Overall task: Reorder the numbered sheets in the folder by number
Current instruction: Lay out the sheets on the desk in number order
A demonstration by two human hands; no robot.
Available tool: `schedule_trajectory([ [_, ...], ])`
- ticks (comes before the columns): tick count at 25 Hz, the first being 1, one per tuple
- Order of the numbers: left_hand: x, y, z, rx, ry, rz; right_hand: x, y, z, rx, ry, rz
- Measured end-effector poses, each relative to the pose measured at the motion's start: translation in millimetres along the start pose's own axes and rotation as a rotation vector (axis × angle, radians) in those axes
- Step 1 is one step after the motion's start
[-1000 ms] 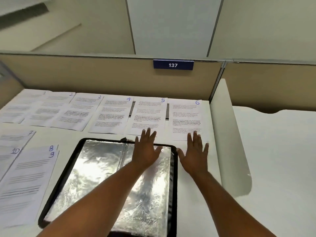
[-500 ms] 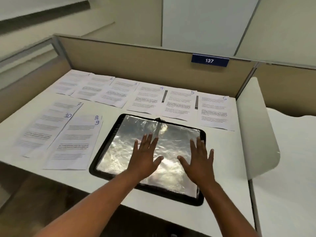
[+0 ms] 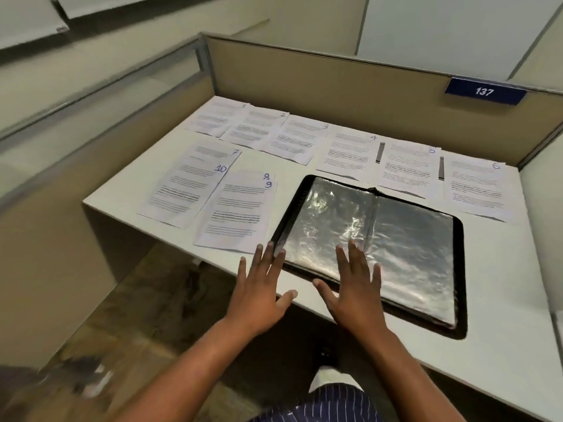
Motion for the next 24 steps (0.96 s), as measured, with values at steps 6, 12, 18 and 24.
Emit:
schedule_trajectory([
  [6,-63,11,-14,0.018,0.076,0.033,-55,-31,-43,-0.024,0.087,-0.038],
  [12,-134,35,-80,0.039,0.171,0.030,-99,-59,-143,-0.004,0.216,-0.109],
  [18,-183,64,-157,0.093,0.203,0.025,-126,-76,-240,0.005,0.284,-0.119],
  [24,-233,72,-237,0.035,0.244,0.081,-139,-99,-312,-0.047,0.190,-0.165],
])
Point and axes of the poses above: each hand's wrist, its own z-axis away from the middle knuckle, its own y-axis out of the back of the hand, x = y × z, the point moved 6 cm from there along -z, towards the middle knuckle, and after that the axes turned 15 degrees about y, right-handed, at the moved point
